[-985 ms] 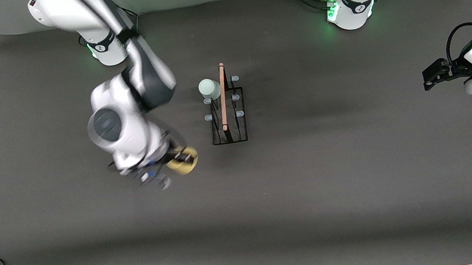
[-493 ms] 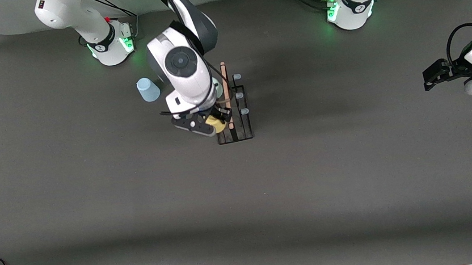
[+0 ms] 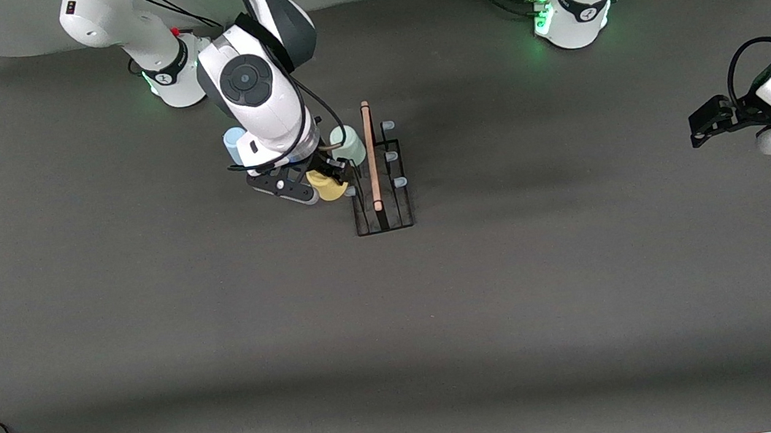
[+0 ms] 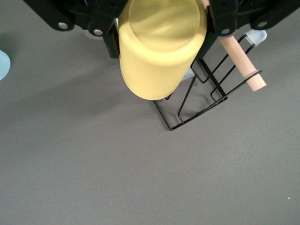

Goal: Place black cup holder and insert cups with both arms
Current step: 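Lower the yellow cup onto a peg and open the right gripper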

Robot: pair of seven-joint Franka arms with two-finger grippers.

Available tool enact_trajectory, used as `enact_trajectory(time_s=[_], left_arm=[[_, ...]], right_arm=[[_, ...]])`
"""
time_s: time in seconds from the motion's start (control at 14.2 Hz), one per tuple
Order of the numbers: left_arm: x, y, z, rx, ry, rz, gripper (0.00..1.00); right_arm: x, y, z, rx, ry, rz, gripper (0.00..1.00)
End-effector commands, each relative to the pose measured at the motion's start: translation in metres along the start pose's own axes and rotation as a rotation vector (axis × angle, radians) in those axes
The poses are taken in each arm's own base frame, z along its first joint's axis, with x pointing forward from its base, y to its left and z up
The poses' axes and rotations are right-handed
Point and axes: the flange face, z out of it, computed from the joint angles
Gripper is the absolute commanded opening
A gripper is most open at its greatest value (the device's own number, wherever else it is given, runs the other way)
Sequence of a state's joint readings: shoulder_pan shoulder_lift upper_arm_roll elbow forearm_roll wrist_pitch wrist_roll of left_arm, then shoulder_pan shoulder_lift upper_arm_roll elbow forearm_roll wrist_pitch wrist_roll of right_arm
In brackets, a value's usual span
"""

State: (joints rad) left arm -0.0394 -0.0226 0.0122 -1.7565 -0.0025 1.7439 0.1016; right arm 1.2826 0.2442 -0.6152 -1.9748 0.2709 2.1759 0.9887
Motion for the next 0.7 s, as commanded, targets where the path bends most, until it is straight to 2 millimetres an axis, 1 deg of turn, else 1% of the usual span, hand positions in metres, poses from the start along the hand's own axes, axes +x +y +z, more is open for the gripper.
enact_trajectory(time_s=[0.0, 0.21, 0.28, 0.49, 0.63], left_arm=[[-0.002, 0.003, -0.007, 0.004, 0.000, -0.002, 0.99], [-0.002, 0.003, -0.008, 0.006, 0.005, -0.001, 0.99], [-0.001, 0.003, -0.008, 0.010, 0.006, 0.000, 0.99], [0.001, 0.007, -0.006, 0.032, 0.007, 0.013, 0.99], [0.002, 0.007, -0.005, 0.032, 0.004, 0.014, 0.99]], right_arm=[[-0.003, -0.002, -0.001, 0.022, 0.030, 0.004, 0.00], [0.005, -0.003, -0.007, 0.053, 0.040, 0.023, 0.00], [0.008, -0.004, -0.006, 0.059, 0.049, 0.026, 0.00], [0.011, -0.011, 0.016, 0.065, 0.089, 0.031, 0.00], [0.011, -0.012, 0.020, 0.065, 0.085, 0.038, 0.00]])
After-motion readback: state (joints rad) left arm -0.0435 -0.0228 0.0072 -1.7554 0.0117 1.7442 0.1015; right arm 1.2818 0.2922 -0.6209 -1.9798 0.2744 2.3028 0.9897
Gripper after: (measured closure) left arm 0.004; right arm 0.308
